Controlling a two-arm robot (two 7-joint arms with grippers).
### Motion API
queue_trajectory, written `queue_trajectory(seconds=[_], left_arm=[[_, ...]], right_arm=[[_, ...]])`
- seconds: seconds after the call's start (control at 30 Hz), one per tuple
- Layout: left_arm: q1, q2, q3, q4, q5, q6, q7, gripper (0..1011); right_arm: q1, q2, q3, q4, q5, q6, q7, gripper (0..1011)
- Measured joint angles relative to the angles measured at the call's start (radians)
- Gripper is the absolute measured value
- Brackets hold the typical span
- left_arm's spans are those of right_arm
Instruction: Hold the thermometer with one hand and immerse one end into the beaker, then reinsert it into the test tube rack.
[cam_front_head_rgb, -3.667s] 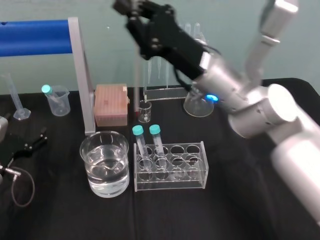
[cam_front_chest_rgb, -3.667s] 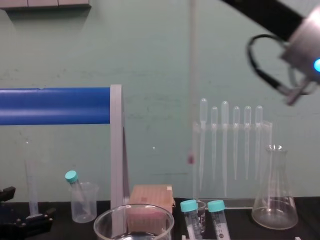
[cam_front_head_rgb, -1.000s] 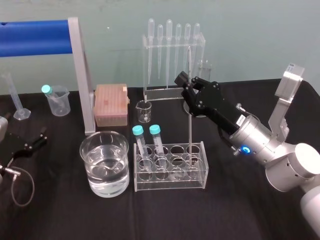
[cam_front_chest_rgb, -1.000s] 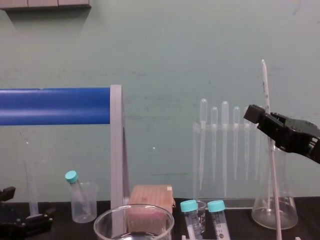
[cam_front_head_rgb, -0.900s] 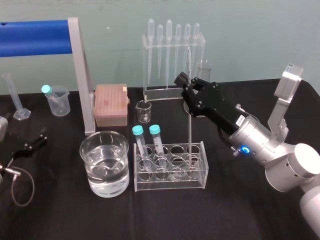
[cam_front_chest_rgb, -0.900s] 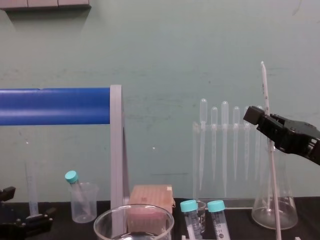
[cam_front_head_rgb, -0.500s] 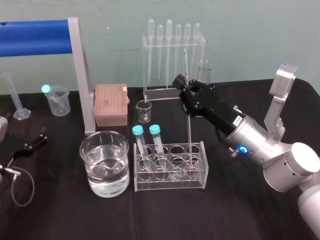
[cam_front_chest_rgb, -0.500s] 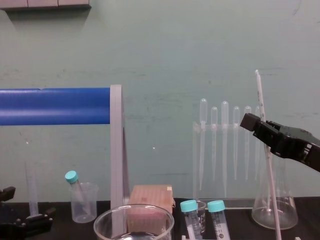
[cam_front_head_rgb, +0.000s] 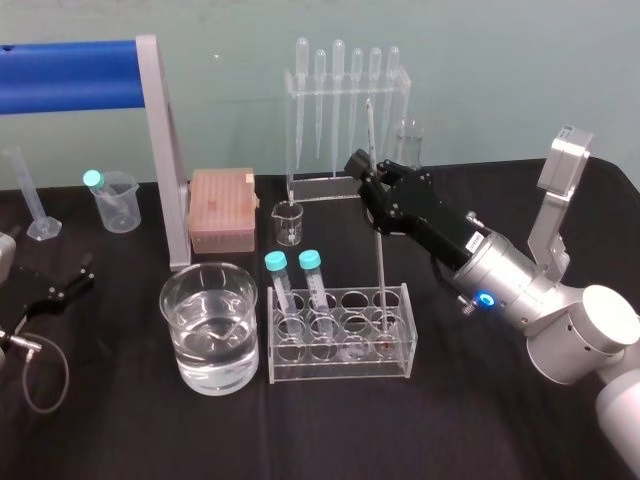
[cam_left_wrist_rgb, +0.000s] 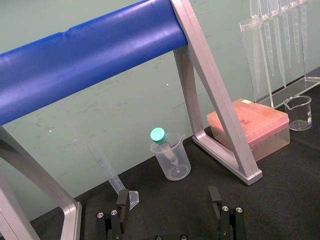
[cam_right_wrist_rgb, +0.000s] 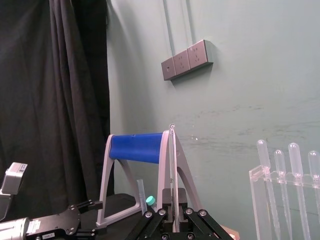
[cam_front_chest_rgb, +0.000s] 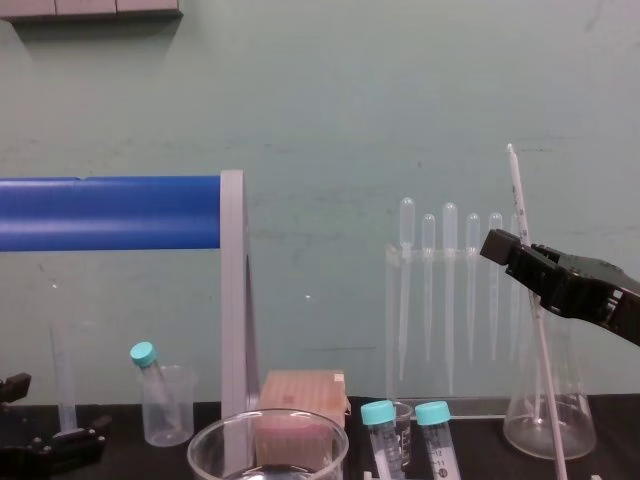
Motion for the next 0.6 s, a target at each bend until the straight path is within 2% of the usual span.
queue_trajectory(seconds=[0.33,0.5,0.53,0.57,0.6], left_arm=[[0.000,0.000,0.000,0.000,0.000,0.000,0.000,1008],[0.000,0.000,0.000,0.000,0.000,0.000,0.000,1008],[0.000,0.000,0.000,0.000,0.000,0.000,0.000,1008],[0.000,0.000,0.000,0.000,0.000,0.000,0.000,1008],[0.000,0.000,0.000,0.000,0.000,0.000,0.000,1008]], right_arm=[[0.000,0.000,0.000,0.000,-0.001,-0.001,0.001,64],[0.000,0.000,0.000,0.000,-0.002,0.000,0.002,211],[0.000,0.000,0.000,0.000,-0.002,0.000,0.002,211],[0.000,0.000,0.000,0.000,-0.002,0.000,0.002,270],[0.000,0.000,0.000,0.000,-0.002,0.000,0.002,288]])
